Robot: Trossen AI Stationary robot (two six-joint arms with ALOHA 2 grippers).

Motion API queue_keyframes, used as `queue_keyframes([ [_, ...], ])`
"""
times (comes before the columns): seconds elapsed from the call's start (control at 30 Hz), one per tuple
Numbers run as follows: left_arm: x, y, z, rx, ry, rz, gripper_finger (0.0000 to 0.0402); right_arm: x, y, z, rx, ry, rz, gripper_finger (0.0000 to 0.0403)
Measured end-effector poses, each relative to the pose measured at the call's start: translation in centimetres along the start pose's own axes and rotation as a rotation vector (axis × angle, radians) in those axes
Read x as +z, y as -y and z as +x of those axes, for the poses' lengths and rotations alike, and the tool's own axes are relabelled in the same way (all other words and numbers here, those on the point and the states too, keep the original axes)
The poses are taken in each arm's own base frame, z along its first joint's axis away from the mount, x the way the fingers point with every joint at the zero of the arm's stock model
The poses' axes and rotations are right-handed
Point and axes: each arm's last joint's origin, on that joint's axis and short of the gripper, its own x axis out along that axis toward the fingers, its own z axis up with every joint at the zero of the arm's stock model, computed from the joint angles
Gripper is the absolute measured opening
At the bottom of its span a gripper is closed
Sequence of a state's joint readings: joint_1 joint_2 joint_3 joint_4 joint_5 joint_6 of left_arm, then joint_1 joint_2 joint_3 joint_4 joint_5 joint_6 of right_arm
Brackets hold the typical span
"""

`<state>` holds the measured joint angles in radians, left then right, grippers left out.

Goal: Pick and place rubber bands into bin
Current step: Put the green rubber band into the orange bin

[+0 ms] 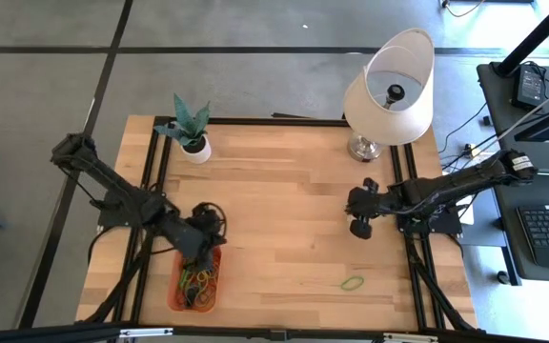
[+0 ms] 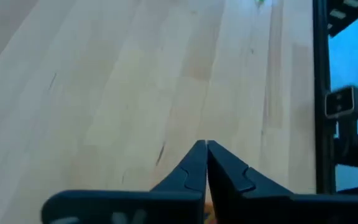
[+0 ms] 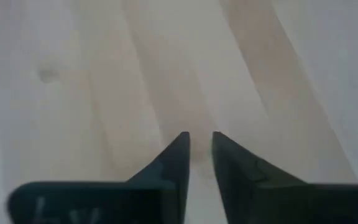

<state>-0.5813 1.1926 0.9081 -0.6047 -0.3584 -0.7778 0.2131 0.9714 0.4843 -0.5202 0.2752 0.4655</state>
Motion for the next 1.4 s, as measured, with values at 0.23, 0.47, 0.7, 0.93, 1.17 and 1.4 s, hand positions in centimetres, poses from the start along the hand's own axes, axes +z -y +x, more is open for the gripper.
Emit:
queue_keyframes([
  [0.23,2.1,-1.8,1.6,0.032,0.028,-0.004,0.0003,-0.9,1.9,0.3,-0.085,-0.154,0.007,0.0142],
  [0.47,3.2,-3.1,2.3,0.059,0.037,-0.029,0.0003,-0.6,2.9,2.0,-0.139,-0.226,-0.001,0.0166],
  [0.7,3.3,-3.2,2.3,0.060,0.036,-0.034,0.0003,-1.0,3.0,4.6,-0.141,-0.366,-0.020,0.0153],
  [0.93,3.3,-3.2,2.3,0.060,0.035,-0.001,0.0004,-1.1,2.8,6.0,-0.148,-0.416,-0.052,0.0100],
  [1.17,3.4,-3.4,2.3,0.129,0.083,0.001,0.0004,1.5,2.3,5.2,-0.124,-0.318,-0.028,0.0012],
  [1.4,4.3,-3.3,2.1,0.196,0.226,-0.021,0.0007,7.9,0.1,2.7,-0.025,-0.043,-0.030,0.0004],
])
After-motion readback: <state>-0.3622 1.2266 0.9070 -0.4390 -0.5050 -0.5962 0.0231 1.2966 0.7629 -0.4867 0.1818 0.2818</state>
